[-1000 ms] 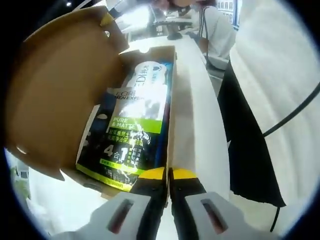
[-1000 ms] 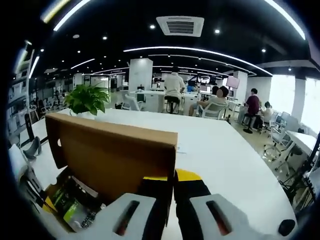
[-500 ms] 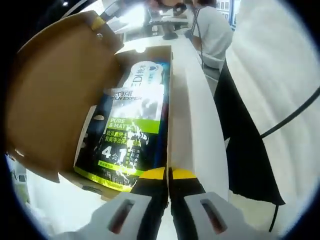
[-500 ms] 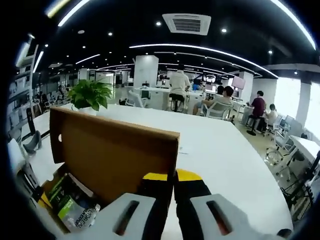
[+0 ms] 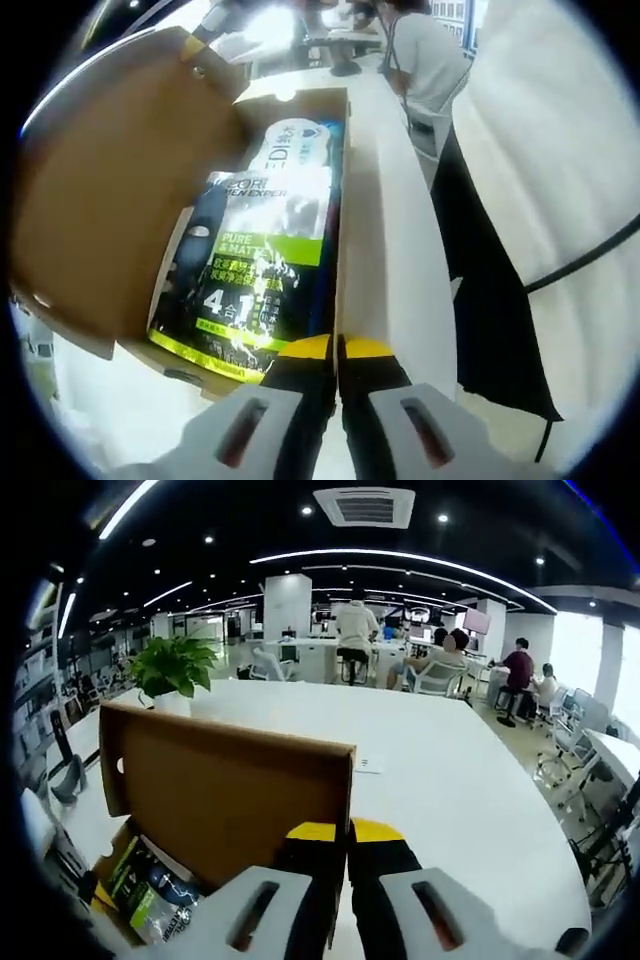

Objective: Operate the shoe box by opening the lid, removing the specified soft item, and placing it in the target area until the item is outside and the box remains undamaged.

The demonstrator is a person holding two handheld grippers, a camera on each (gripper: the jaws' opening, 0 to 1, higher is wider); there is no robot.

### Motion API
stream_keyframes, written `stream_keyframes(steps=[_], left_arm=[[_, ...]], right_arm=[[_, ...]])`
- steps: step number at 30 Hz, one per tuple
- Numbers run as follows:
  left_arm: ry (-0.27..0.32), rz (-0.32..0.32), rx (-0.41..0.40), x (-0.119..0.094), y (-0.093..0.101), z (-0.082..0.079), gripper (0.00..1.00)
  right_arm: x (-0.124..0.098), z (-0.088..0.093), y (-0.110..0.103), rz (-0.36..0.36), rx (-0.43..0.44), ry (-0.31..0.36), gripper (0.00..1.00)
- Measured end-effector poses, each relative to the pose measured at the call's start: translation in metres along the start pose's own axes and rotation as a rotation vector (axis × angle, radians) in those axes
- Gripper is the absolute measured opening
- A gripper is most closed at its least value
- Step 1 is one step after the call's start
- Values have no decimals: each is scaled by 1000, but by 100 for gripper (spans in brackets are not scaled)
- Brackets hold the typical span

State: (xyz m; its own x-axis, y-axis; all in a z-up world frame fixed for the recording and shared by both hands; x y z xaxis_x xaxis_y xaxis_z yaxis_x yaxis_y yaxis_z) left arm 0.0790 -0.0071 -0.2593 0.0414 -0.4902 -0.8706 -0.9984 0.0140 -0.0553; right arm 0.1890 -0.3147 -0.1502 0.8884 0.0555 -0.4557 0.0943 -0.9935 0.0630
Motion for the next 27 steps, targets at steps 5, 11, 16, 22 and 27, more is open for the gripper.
stream_keyframes(steps=[5,11,16,22,27], left_arm=[[-7,-3,-10,0,0,0,1],[-26,-17,-17,2,1,-1,1],[-16,-4,-17,2,0,0,1],[-16,-6,-5,3,1,0,1],[-26,0,-22,4,0,0,1]], right_arm=[[6,0,1,-4,-4,-7,0],[11,-1,1,-5,-11,-25,0],[12,-1,0,5,0,-36,0],[20,-8,2,6,58,-124,0],[27,-6,2,0,37,-136,0]])
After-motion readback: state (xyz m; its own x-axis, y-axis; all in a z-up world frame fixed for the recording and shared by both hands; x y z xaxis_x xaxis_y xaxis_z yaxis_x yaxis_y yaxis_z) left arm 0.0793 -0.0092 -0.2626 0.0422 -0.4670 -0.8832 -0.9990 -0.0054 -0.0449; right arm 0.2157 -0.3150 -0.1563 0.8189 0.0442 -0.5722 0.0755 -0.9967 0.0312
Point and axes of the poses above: the point that each gripper's makers call its tool centre point, and the gripper's own axes: x roughly forward along the fingers, y roughly to its right, z roughly out of its underside, the point moved 8 cm from there along -x, roughly backward along the fingers, and after that the axes turned 1 degree about z, right-handed, at the moved point
